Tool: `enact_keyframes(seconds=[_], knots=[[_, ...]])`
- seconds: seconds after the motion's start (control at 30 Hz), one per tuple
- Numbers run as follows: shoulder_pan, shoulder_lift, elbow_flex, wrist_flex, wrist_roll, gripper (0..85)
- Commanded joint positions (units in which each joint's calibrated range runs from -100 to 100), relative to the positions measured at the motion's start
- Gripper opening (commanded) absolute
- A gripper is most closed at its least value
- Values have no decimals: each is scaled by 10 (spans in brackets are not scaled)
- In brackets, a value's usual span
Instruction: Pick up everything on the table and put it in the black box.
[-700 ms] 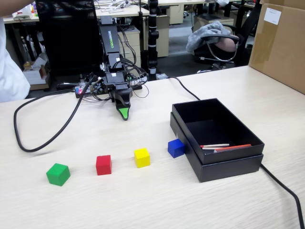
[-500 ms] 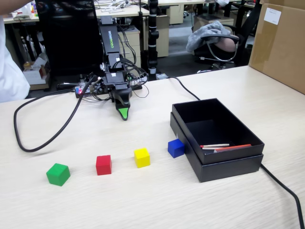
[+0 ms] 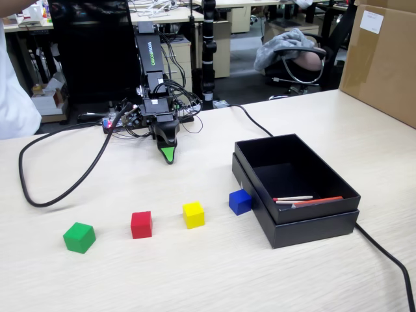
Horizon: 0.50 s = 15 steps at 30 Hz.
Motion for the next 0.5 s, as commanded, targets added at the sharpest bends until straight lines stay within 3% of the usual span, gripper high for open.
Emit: enact_keyframes(seconds=[0.0, 0.27, 0.47], knots=[[-5, 3, -2, -35, 0, 487], [-17, 3, 10, -49, 0, 488], [-17, 3, 75, -147, 0, 477]])
